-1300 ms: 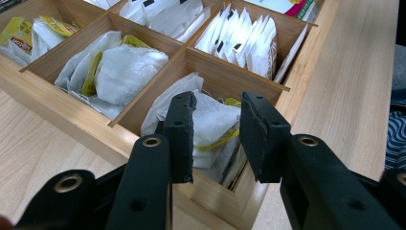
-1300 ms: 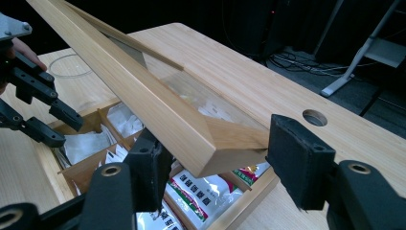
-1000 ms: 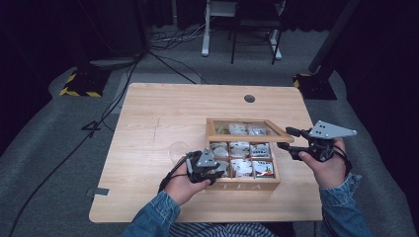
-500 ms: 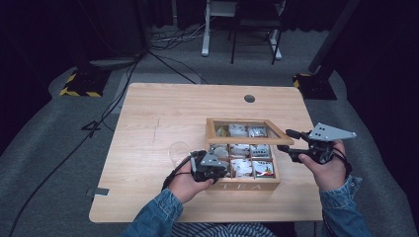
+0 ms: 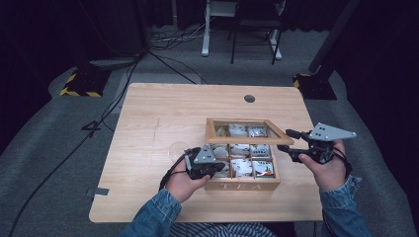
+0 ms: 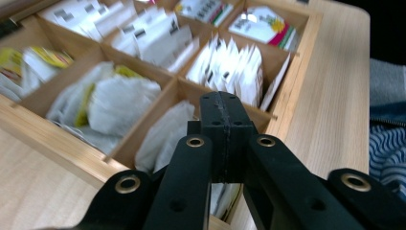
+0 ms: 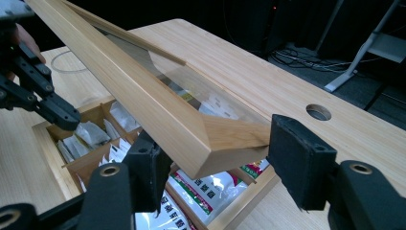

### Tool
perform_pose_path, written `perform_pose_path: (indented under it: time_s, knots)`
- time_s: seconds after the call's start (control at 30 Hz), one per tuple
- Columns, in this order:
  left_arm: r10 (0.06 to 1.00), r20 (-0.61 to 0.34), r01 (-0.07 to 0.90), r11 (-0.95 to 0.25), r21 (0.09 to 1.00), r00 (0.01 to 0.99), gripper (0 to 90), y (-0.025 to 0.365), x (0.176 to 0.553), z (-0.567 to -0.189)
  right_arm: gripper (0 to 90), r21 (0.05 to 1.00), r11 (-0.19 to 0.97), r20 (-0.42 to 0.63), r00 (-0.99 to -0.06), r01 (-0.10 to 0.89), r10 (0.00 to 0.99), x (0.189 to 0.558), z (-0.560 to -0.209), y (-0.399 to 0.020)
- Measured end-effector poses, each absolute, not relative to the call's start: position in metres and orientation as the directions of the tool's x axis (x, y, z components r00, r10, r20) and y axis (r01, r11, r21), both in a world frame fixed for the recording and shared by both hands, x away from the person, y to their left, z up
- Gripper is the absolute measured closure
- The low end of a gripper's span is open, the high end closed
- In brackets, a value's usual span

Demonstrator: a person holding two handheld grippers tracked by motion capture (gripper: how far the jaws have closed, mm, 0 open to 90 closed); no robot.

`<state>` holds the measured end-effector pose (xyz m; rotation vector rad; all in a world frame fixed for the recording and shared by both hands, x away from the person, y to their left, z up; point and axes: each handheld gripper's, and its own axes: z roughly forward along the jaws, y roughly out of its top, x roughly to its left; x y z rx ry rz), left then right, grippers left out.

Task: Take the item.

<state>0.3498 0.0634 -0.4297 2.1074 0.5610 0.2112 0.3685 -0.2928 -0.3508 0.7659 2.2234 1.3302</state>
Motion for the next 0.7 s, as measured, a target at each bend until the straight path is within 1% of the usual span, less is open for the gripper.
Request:
perform_pose_path:
  time_s: [0.1, 0.4, 0.7]
  knots:
    - [0.472, -0.052, 0.295, -0.459, 0.838, 0.880, 90.0, 0.066, 0.348, -0.425, 41.5, 0.893, 0.385, -0.084, -0.751, 0.235, 0.655, 0.369, -0.351, -0.293]
    - [0.494, -0.055, 0.291, -0.415, 0.862, 0.868, 90.0, 0.075, 0.346, -0.416, 41.3, 0.893, 0.382, -0.079, -0.752, 0.238, 0.655, 0.369, -0.351, -0.293]
    - [0.541, -0.051, 0.285, -0.359, 0.889, 0.840, 90.0, 0.097, 0.344, -0.398, 41.2, 0.895, 0.379, -0.079, -0.754, 0.235, 0.653, 0.371, -0.350, -0.293]
